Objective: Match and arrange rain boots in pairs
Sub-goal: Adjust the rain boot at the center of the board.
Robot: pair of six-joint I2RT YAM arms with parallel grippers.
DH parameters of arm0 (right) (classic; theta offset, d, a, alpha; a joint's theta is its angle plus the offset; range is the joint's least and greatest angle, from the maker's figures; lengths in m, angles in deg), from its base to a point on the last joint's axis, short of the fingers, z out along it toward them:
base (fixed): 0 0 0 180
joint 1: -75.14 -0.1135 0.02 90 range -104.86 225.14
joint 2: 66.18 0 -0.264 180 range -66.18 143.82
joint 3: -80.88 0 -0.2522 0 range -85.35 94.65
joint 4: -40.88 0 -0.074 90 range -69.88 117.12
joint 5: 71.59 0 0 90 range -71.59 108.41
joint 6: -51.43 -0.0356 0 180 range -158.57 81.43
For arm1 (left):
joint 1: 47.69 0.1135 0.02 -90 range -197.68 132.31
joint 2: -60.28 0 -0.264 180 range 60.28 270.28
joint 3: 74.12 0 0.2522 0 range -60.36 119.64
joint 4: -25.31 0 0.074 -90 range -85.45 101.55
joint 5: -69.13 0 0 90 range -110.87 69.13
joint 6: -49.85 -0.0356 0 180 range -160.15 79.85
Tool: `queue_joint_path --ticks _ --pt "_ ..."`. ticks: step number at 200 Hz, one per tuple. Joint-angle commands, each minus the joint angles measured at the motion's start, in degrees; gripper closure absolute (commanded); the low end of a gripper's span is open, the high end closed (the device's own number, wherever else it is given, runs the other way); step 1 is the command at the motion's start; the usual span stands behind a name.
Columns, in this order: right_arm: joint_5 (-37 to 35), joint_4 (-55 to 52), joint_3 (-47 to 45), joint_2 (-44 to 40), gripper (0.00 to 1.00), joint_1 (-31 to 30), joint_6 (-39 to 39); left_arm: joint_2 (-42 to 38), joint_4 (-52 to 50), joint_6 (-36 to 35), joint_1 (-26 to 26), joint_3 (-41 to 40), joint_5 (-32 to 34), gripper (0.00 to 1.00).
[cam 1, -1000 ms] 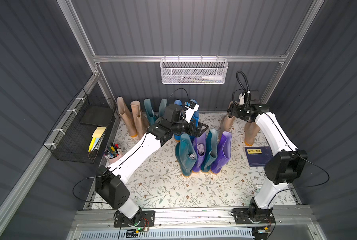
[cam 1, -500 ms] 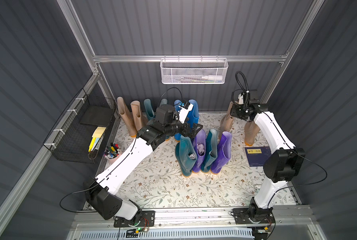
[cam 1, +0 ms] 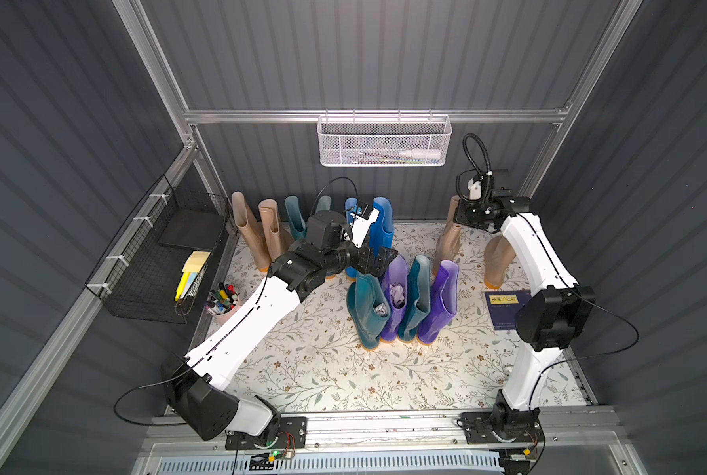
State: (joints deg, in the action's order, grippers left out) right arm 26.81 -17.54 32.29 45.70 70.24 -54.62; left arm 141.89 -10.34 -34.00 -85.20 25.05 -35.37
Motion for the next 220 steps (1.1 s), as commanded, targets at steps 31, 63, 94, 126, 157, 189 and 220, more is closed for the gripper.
queue_joint_path --ticks 31,63,94,126,157,189,220 --pt "5.1 3.3 5.7 0.5 1.0 -0.6 1.8 -2.8 -0.8 -0.8 -0.1 -1.3 1.5 0.01" --pt "6.7 5.4 6.4 1.0 1.0 -2.6 3.3 -3.5 -0.6 -0.8 -0.1 -2.0 1.8 0.01" --pt "7.6 5.4 9.2 3.3 1.0 -4.6 3.7 -3.7 -1.2 -0.8 -0.1 -1.9 2.2 0.01" --pt "8.4 5.2 12.7 6.5 1.0 -6.8 4.2 -4.8 -1.5 -1.1 -0.1 -2.5 3.0 0.01" --pt "9.1 5.1 15.1 9.0 1.0 -9.2 5.7 -5.7 -1.8 -1.1 -0.1 -3.2 3.7 0.01" --pt "9.1 4.4 14.6 9.3 1.0 -11.2 6.5 -6.1 -2.1 -1.3 -0.1 -3.4 4.0 0.01" --pt "11.3 5.2 11.2 7.3 1.0 -12.5 6.3 -6.0 -2.1 -1.5 -0.1 -3.6 4.1 0.01"
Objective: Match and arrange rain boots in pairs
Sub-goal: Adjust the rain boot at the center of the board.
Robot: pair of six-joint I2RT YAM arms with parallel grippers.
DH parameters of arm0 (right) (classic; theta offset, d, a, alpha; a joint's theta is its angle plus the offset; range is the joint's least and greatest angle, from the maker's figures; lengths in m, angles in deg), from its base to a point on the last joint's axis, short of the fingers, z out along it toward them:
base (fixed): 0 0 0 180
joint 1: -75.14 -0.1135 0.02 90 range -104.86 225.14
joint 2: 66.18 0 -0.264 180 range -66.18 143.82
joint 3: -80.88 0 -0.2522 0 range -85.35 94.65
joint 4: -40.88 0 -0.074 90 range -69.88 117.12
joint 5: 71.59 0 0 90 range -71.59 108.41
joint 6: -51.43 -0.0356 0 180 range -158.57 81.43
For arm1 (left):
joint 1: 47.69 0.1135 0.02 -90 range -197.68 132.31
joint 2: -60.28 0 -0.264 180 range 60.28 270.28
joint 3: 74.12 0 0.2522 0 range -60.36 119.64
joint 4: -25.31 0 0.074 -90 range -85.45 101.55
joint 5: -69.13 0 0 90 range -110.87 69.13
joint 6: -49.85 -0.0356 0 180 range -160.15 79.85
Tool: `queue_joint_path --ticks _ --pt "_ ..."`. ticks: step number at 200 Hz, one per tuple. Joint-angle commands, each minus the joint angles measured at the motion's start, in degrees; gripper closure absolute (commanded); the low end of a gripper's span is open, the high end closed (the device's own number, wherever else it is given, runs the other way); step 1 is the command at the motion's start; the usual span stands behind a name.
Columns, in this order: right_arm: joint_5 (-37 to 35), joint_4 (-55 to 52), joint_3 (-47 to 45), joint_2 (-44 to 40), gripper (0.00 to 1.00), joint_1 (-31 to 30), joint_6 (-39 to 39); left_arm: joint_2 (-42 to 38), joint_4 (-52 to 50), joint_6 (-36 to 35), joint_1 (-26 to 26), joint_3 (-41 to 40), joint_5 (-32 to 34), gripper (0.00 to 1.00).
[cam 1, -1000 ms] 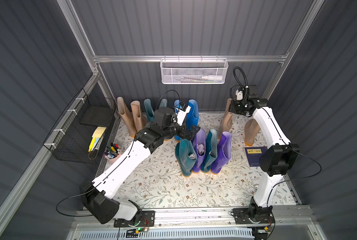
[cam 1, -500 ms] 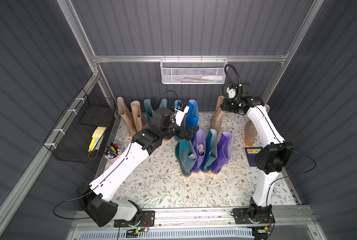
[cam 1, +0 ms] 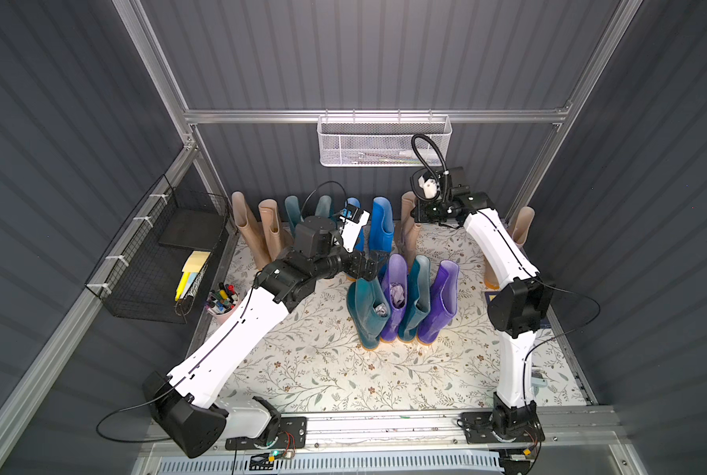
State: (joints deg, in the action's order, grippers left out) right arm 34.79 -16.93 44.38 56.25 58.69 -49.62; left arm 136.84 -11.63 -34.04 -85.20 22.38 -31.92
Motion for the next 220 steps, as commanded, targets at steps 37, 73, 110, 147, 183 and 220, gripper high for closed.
queue_joint_path --ticks 37,73,110,147,183,220 --pt "3.6 6.4 -4.5 -5.7 1.0 -1.6 0.2 -0.8 -0.7 -1.4 -0.1 -1.2 0.2 0.01" --pt "4.0 6.2 -5.3 -5.8 1.0 -1.7 0.2 -1.0 -0.4 -1.2 -0.1 -1.2 0.2 0.01" --pt "3.7 6.3 -5.7 -5.9 0.75 -1.7 -0.5 -1.1 -0.5 -1.0 -0.1 -1.2 0.4 0.01" --pt "3.1 6.7 -5.8 -6.7 0.57 -1.7 -0.8 -1.1 -0.6 -0.8 -0.1 -1.2 0.7 0.0" --pt "0.7 6.7 -5.9 -8.2 0.48 -1.7 -0.9 -0.8 -0.5 -0.7 -0.1 -1.1 1.4 0.01" --pt "-2.5 6.6 -6.6 -11.0 0.44 -1.3 -1.0 -0.9 0.3 -0.7 -0.1 -0.9 2.3 0.0"
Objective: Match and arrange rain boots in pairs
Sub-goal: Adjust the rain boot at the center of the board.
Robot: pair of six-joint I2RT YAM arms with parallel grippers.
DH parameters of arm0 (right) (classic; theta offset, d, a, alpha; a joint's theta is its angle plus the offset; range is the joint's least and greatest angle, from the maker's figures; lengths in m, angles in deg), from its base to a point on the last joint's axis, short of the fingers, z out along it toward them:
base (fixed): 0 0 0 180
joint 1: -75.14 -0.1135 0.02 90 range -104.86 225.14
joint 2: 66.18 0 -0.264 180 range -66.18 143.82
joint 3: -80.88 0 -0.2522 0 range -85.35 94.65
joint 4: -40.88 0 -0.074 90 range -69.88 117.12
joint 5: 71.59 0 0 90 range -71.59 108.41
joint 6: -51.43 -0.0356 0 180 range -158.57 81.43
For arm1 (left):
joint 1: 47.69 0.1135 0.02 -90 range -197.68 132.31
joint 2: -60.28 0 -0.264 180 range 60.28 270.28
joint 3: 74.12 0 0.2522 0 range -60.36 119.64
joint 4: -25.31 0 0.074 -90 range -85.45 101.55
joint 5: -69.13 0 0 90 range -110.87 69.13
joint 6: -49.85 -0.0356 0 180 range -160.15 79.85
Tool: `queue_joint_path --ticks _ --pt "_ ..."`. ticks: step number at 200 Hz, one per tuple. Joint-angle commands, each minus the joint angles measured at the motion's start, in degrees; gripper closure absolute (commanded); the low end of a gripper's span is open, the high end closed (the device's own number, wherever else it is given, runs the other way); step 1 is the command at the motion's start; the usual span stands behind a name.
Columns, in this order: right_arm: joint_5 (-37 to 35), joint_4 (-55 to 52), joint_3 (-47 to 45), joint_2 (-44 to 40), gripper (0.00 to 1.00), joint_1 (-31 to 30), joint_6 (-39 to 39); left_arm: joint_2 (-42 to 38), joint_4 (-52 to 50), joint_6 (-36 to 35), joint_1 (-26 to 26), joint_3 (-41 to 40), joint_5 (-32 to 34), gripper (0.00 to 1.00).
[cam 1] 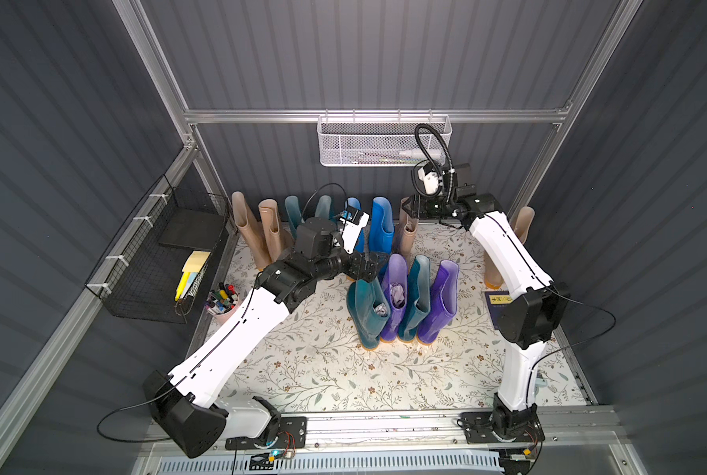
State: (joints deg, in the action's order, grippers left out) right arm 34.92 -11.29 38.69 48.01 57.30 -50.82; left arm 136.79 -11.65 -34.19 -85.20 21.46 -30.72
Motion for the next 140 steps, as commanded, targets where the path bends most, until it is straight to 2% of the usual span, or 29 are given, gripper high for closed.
queue_joint_path --ticks 1,64,91,140 --pt "-2.7 0.9 -1.1 -2.8 0.43 0.2 0.2 -0.8 0.3 -0.6 -0.1 0.0 1.1 0.0" --pt "-6.0 1.0 -8.6 -12.2 0.39 4.3 -0.4 2.0 0.7 -2.0 -0.1 4.1 0.6 0.0" --pt "-7.5 0.8 -14.9 -18.6 0.36 9.0 -0.6 4.0 0.7 -2.7 -0.1 6.6 -1.4 0.0" --pt "-11.2 -3.6 -23.5 -28.6 0.28 19.9 -0.4 8.1 3.2 -1.4 -0.3 9.6 -9.5 0.0"
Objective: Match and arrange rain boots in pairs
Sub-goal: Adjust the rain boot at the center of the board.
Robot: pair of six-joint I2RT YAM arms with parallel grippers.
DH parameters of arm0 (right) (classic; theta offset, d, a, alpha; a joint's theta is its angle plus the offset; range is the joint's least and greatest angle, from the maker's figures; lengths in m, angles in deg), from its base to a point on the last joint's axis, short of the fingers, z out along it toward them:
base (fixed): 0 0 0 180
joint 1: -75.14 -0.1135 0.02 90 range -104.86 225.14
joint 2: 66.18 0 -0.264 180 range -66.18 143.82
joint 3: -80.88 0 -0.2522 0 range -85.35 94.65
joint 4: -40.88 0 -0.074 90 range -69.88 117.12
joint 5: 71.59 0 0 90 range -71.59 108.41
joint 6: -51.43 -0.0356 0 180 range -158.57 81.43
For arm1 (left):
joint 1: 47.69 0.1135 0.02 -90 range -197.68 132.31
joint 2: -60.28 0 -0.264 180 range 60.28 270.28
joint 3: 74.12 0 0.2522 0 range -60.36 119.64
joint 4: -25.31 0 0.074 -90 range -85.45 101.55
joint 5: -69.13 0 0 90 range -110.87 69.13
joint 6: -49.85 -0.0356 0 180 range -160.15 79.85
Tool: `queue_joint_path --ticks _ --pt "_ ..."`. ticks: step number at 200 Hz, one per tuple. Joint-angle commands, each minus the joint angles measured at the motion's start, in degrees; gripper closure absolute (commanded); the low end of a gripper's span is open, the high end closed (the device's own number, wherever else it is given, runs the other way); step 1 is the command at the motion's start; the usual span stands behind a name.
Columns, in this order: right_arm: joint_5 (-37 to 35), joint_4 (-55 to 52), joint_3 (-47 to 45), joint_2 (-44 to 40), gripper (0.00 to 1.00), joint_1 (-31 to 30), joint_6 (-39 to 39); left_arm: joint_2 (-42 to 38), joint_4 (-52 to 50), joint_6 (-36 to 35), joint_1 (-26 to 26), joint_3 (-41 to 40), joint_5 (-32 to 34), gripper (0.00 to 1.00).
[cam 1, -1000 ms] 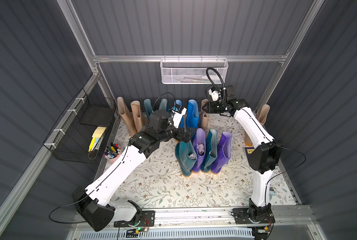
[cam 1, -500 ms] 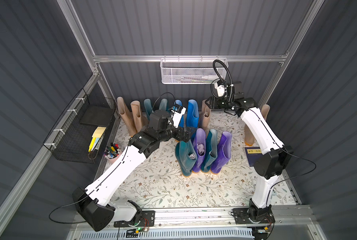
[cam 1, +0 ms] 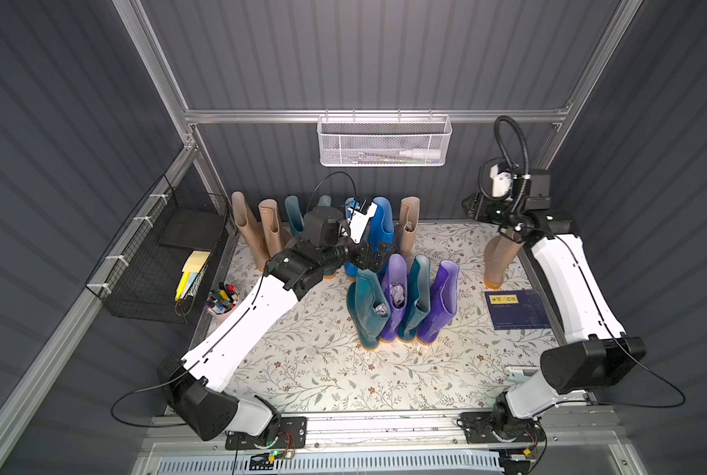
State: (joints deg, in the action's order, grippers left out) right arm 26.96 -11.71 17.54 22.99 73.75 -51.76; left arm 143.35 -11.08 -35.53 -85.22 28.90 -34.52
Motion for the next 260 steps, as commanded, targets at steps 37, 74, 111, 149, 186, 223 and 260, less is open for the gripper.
queue_joint_path --ticks 37,74,111,149,186,223,260 --pt "-6.0 -6.9 -5.6 -7.3 0.2 9.9 0.9 4.0 5.6 0.4 -3.0 2.4 -10.2 0.0" --pt "-6.0 -7.4 -6.3 -6.8 0.08 14.2 0.9 6.7 8.4 1.4 -7.8 2.3 -12.2 0.0" --pt "-4.2 -6.2 -5.5 -2.3 0.05 16.9 0.2 8.5 10.5 2.5 -12.0 1.8 -10.8 0.0" --pt "-2.0 -5.3 -2.9 3.4 0.05 18.3 0.0 9.0 10.5 2.1 -13.8 2.0 -10.3 0.01" --pt "-2.0 -2.5 -4.0 3.3 0.06 18.0 -0.5 8.7 8.8 0.9 -14.1 2.3 -8.9 0.01" --pt "-2.2 -1.1 -6.3 2.1 0.11 18.0 -2.2 7.7 8.9 0.7 -14.2 0.9 -8.2 0.01" --pt "-2.2 4.9 -13.4 -0.5 0.14 18.0 -3.9 6.5 8.6 0.7 -14.2 -0.2 -7.8 0.01"
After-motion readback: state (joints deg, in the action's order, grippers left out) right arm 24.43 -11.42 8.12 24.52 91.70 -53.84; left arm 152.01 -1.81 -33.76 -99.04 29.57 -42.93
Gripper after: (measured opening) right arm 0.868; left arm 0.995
